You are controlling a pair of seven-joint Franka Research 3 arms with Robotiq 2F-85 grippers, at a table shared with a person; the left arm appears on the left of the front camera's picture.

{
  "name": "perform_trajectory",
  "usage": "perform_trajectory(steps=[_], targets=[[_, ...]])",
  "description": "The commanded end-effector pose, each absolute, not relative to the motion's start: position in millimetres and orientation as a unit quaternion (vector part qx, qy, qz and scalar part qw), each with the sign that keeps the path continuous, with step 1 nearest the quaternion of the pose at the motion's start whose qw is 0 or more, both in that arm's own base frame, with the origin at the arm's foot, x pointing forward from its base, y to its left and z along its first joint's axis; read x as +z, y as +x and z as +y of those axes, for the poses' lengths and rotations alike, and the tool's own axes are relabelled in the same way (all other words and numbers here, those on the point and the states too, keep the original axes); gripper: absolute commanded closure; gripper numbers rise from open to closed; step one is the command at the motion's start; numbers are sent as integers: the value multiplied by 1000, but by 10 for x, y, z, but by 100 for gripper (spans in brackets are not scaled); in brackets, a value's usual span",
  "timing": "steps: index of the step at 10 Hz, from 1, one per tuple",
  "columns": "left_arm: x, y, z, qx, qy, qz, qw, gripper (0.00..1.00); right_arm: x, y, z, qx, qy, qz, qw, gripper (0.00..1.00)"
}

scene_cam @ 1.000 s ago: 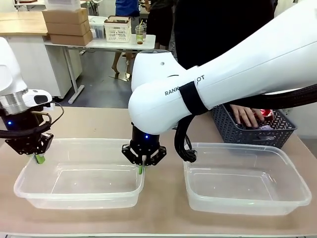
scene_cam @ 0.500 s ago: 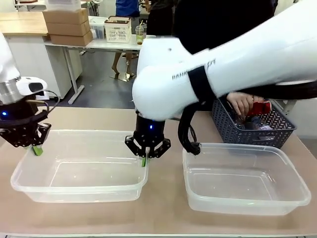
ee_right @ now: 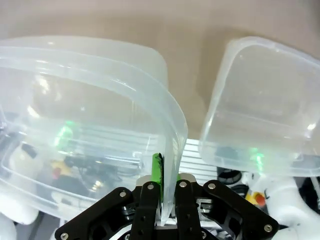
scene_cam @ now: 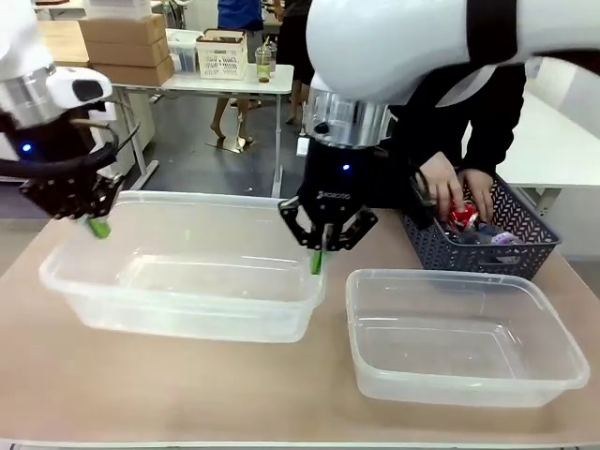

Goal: Sort the waste into each basket.
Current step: Pick up the Organizing box on the left side of the table and lift it.

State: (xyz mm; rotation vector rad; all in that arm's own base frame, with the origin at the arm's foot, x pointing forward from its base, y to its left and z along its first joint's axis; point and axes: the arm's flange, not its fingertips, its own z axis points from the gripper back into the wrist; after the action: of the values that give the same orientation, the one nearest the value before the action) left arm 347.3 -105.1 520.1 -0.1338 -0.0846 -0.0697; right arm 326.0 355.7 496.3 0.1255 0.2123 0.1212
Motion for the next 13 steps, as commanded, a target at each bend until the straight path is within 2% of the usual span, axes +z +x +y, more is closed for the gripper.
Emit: perform_trajectory(steps=[1, 3, 4, 5, 7, 8, 9, 10, 13], targets=[[5090, 3431, -974, -33, -56, -33, 997, 100, 4937, 3215, 3649, 33, 60, 100, 993, 100], [5090, 3431, -974, -33, -56, -33, 997, 100, 4937, 3215, 3649, 33, 60, 100, 993, 100], [5142, 3442, -1060, -36, -65, -31, 997, 94, 4958, 3298, 3559, 47, 64, 100, 992, 96], [5137, 3465, -1132, -43, -102, -33, 993, 94, 4925, 3376, 3515, 70, 99, 122, 985, 96], [5305, 3573, -1504, -57, -141, -84, 985, 94, 5305, 3558, 3175, 74, 91, 92, 989, 96], [5318, 3659, -1714, -49, -145, -90, 984, 94, 5407, 3692, 2985, 54, 78, 83, 992, 96], [5269, 3757, -1959, -36, -144, -79, 986, 94, 5463, 3819, 2802, 62, 54, 78, 994, 96], [5169, 3859, -2167, -30, -93, -74, 992, 94, 5500, 3875, 2659, 88, 54, 86, 991, 96], [5096, 4106, -2542, -74, -89, -24, 993, 94, 5275, 3938, 2523, 99, 37, 89, 990, 96]])
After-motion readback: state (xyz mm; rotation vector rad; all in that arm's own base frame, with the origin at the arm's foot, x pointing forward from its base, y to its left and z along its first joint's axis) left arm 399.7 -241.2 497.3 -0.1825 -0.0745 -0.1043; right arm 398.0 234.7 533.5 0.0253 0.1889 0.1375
